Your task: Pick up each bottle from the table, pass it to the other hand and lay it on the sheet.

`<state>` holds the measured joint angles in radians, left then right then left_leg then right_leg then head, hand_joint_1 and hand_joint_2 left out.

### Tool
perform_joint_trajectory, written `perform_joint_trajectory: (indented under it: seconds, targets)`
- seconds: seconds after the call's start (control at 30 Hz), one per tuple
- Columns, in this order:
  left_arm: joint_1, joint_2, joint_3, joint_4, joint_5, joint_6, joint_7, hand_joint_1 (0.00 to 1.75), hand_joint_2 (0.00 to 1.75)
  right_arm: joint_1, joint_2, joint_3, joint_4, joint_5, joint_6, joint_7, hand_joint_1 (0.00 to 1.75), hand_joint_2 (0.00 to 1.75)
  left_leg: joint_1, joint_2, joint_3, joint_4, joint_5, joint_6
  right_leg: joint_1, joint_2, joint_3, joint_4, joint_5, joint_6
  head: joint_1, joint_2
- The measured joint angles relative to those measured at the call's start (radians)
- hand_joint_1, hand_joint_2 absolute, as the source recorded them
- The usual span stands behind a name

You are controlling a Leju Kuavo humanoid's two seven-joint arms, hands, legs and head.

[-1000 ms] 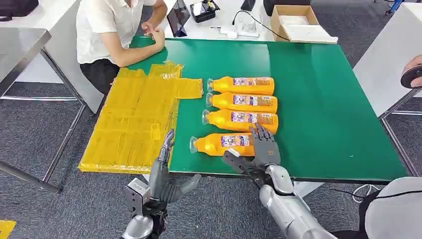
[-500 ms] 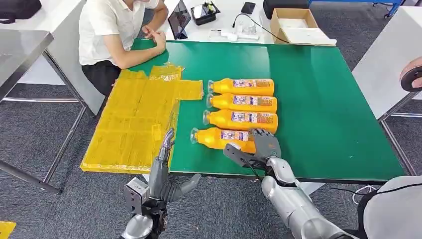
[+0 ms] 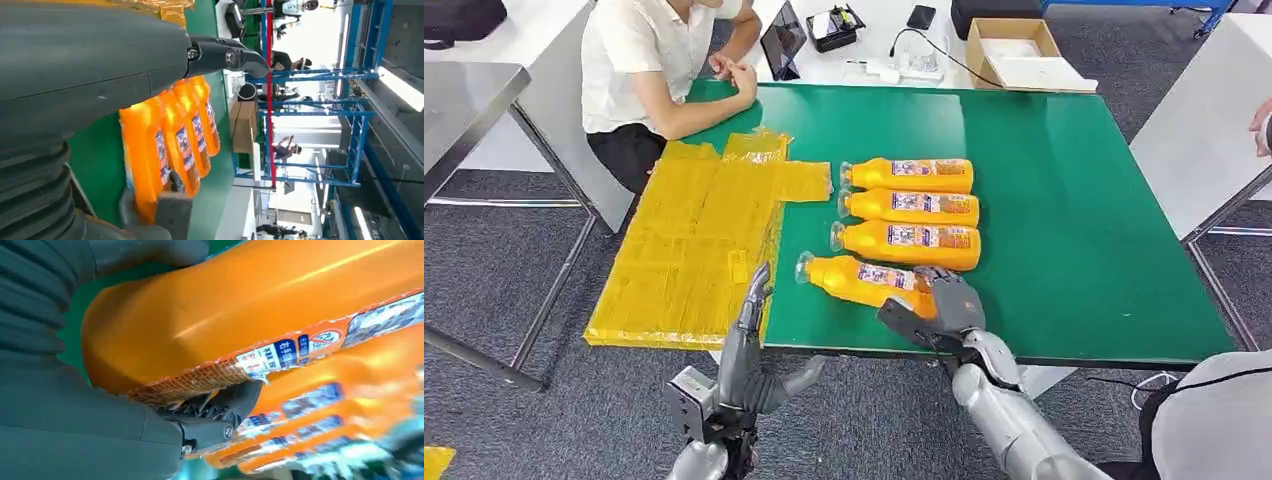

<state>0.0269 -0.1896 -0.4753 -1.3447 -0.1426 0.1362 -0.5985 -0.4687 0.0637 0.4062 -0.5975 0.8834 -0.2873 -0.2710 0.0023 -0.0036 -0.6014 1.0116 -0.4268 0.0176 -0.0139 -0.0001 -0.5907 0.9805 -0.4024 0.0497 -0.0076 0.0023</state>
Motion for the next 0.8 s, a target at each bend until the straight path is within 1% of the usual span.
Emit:
perform_joint_trajectory:
  seconds: [0.13, 0.2, 0.23, 0.27, 0.4, 0.47, 0.63, 0.67, 0.73, 0.8]
  targets:
    - [0.009, 0.0, 0.001, -0.009, 0.035, 0.007, 0.003, 0.0, 1.75, 0.085, 0.008, -0.029, -0.096, -0.108, -0.038, -0.079, 1.73, 1.75, 0.0, 0.0, -0.003, 0.0, 0.0, 0.0, 0.0, 0.0, -0.002, 0.0, 0.0, 0.0, 0.0, 0.0]
    - [0.012, 0.0, 0.004, -0.009, 0.06, 0.018, 0.011, 0.0, 1.75, 0.121, 0.011, -0.041, -0.136, -0.14, -0.055, -0.101, 1.75, 1.75, 0.0, 0.0, -0.003, 0.0, 0.0, 0.0, 0.0, 0.0, -0.003, 0.0, 0.0, 0.0, 0.0, 0.0]
    - [0.013, 0.0, 0.006, -0.009, 0.086, 0.019, 0.019, 0.0, 1.75, 0.139, 0.011, -0.048, -0.161, -0.158, -0.067, -0.115, 1.71, 1.75, 0.0, 0.0, -0.004, 0.0, 0.0, 0.0, 0.0, 0.0, -0.003, 0.0, 0.0, 0.0, 0.0, 0.0]
    - [0.014, 0.0, 0.01, -0.009, 0.108, 0.019, 0.026, 0.0, 1.75, 0.155, 0.013, -0.053, -0.179, -0.175, -0.078, -0.127, 1.75, 1.75, 0.0, 0.0, -0.005, 0.0, 0.0, 0.0, 0.0, 0.0, -0.003, 0.0, 0.0, 0.0, 0.0, 0.0]
    - [0.011, -0.005, 0.024, -0.005, 0.254, 0.015, 0.097, 0.0, 1.75, 0.219, 0.02, -0.081, -0.274, -0.263, -0.155, -0.192, 1.75, 1.75, 0.0, -0.002, -0.01, 0.0, 0.001, 0.001, -0.001, -0.001, -0.007, 0.0, 0.0, 0.0, 0.0, 0.0]
    - [0.007, -0.006, 0.029, 0.002, 0.308, 0.008, 0.124, 0.0, 1.75, 0.235, 0.023, -0.089, -0.317, -0.286, -0.174, -0.21, 1.75, 1.75, 0.0, -0.001, -0.01, 0.0, 0.001, 0.001, -0.001, -0.001, -0.008, 0.0, 0.0, 0.0, 0.0, 0.0]
    - [-0.001, -0.011, 0.036, 0.012, 0.328, 0.003, 0.134, 0.0, 1.75, 0.257, 0.026, -0.098, -0.381, -0.296, -0.177, -0.214, 1.73, 1.75, -0.001, -0.001, -0.011, 0.0, 0.001, 0.0, -0.001, -0.001, -0.009, 0.0, 0.0, 0.0, 0.0, 0.0]
    - [-0.001, -0.013, 0.039, 0.014, 0.338, 0.003, 0.139, 0.0, 1.75, 0.261, 0.026, -0.098, -0.389, -0.3, -0.178, -0.215, 1.75, 1.75, -0.001, -0.001, -0.011, 0.0, 0.001, 0.0, -0.001, -0.001, -0.009, 0.0, 0.0, 0.0, 0.0, 0.0]
    - [-0.005, -0.013, 0.041, 0.02, 0.405, -0.001, 0.188, 0.0, 1.75, 0.268, 0.026, -0.102, -0.407, -0.321, -0.19, -0.233, 1.71, 1.75, 0.0, -0.001, -0.012, 0.0, 0.001, 0.0, -0.001, -0.001, -0.01, 0.0, 0.0, 0.0, 0.0, 0.0]
    - [-0.01, -0.013, 0.043, 0.036, 0.492, -0.002, 0.227, 0.0, 1.75, 0.278, 0.027, -0.101, -0.435, -0.34, -0.204, -0.248, 1.71, 1.75, 0.0, -0.001, -0.012, 0.0, 0.001, 0.0, -0.001, 0.0, -0.01, 0.0, 0.0, 0.0, 0.0, 0.0]
